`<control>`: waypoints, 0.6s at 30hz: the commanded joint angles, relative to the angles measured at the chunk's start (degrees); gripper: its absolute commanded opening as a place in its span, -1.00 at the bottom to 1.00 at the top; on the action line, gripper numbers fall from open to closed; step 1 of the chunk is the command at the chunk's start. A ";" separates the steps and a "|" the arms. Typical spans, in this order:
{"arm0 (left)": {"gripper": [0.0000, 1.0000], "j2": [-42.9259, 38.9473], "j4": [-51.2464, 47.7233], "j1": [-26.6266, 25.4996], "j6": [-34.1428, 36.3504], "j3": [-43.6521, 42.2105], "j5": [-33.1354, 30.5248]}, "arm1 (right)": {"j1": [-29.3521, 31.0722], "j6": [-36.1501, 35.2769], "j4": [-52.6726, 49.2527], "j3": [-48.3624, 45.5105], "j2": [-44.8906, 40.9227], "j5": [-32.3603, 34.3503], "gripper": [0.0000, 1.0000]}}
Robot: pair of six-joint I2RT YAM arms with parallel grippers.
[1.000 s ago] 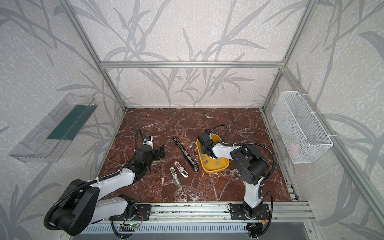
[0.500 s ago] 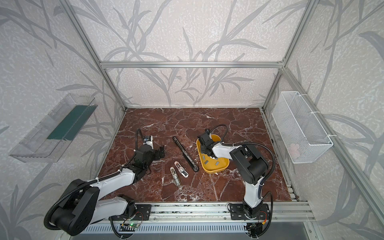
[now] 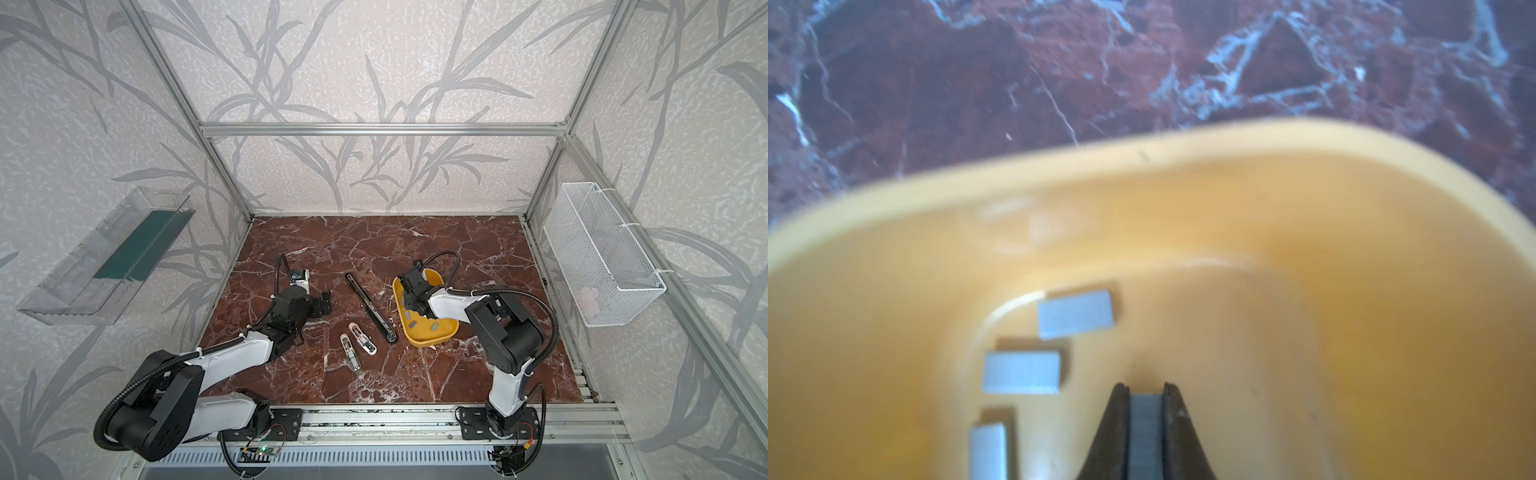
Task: Load the staples into the stapler
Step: 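Close the right gripper on a grey staple strip in the tray, then carry the strip to the pink stapler with the right gripper while the left arm retracts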
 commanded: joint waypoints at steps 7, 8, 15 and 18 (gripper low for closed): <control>0.99 -1.67 0.48 0.20 0.98 -0.41 2.02 | -0.20 -3.79 7.10 -6.95 -11.59 -2.91 -0.82; 0.99 -2.24 1.04 0.17 1.11 -0.96 2.62 | -0.13 -4.01 8.48 -8.18 -12.58 -3.70 -0.84; 0.99 -8.44 0.02 0.16 -1.83 -4.34 8.00 | 3.20 -3.63 6.76 -14.22 -24.76 -1.78 -0.87; 0.99 -11.93 -7.14 0.07 -10.38 -4.41 12.18 | 6.17 -3.81 3.86 -15.46 -29.26 0.25 -0.87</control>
